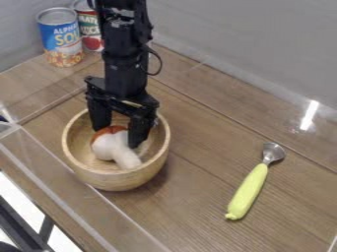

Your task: Remove mushroom from inside the brown bowl and place it on the table

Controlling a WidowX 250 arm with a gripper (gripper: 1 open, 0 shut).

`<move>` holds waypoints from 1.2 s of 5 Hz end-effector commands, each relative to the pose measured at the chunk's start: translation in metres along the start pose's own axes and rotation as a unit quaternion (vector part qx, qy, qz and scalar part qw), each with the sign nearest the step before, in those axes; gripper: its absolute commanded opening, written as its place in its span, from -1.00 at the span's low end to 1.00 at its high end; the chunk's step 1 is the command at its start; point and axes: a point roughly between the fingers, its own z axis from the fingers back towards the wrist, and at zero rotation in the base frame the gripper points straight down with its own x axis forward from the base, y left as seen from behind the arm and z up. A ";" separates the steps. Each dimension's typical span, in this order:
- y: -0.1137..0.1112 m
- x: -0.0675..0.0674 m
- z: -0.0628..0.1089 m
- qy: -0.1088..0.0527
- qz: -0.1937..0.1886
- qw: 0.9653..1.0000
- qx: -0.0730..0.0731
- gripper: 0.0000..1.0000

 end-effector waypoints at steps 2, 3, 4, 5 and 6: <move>-0.002 0.010 0.009 -0.016 -0.013 1.000 0.008 -1.00; -0.003 0.010 0.017 -0.019 -0.019 1.000 0.014 -1.00; -0.005 0.009 0.027 -0.022 -0.024 0.999 0.020 -1.00; -0.007 0.010 0.040 -0.026 -0.029 0.999 0.026 -1.00; -0.012 0.010 0.069 -0.041 -0.026 0.998 0.035 -1.00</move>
